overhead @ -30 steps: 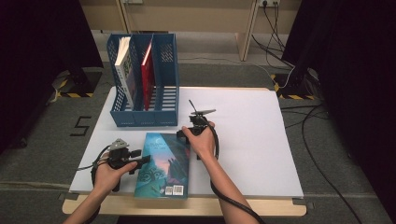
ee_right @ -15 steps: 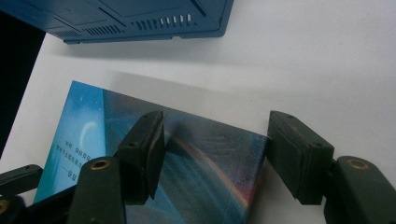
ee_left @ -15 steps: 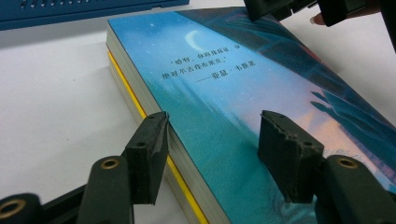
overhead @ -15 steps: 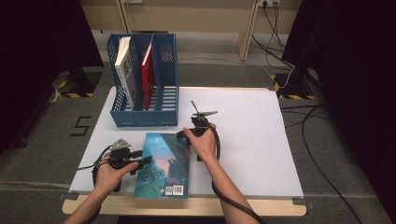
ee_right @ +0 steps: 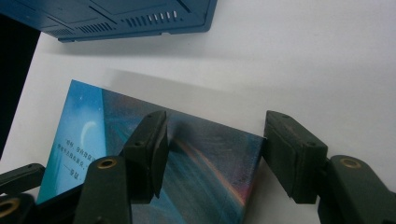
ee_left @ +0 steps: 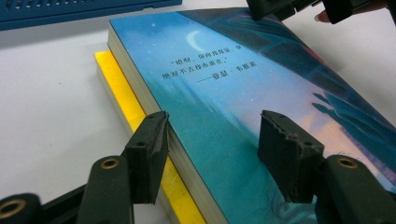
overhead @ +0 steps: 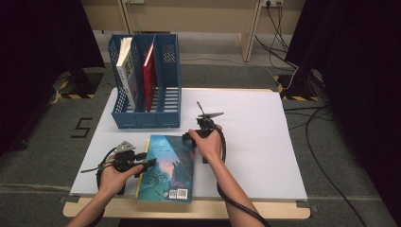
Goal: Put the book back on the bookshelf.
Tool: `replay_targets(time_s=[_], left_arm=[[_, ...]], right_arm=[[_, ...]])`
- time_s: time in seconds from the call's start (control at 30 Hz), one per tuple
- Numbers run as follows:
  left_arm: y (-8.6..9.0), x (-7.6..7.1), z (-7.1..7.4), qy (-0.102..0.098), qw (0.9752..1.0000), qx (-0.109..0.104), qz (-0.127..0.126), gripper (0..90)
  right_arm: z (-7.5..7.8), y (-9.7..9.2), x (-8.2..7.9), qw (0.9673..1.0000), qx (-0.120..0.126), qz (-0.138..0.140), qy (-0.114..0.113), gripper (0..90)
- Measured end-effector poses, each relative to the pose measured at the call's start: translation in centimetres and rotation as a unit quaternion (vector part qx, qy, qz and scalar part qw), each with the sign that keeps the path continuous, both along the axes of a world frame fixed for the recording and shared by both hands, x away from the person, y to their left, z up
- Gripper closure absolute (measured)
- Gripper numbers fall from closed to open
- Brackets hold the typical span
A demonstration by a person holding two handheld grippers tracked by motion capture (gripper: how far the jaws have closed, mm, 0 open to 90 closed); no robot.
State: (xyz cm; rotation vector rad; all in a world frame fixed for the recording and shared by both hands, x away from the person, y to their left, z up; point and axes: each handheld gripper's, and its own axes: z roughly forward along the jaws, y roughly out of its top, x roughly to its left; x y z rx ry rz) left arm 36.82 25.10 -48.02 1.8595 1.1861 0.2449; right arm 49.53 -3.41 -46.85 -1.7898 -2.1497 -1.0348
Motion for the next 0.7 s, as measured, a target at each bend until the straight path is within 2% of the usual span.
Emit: replay_targets(time_s=[0.17, 0.27, 0.53, 0.7], left_arm=[[0.02, -0.34, 0.08, 0.006, 1.0, -0.001, -0.004, 41.6], [0.0, -0.51, 0.16, 0.004, 0.9999, 0.006, -0.008, 41.4], [-0.1, -0.5, 0.18, 0.005, 0.9999, 0.007, -0.008, 40.6], [-0.07, -0.47, 0.17, 0.006, 0.9999, 0.007, -0.009, 40.6]], right_arm=[[-0.09, -0.42, -0.4, 0.9999, 0.005, 0.006, 0.014, 40.8], [-0.28, -0.49, -0.55, 0.9998, 0.013, 0.006, 0.017, 40.0], [-0.61, -0.34, -0.55, 0.9994, 0.024, 0.006, 0.023, 37.4], [-0.54, -0.24, -0.45, 0.9995, 0.016, 0.011, 0.023, 36.1]])
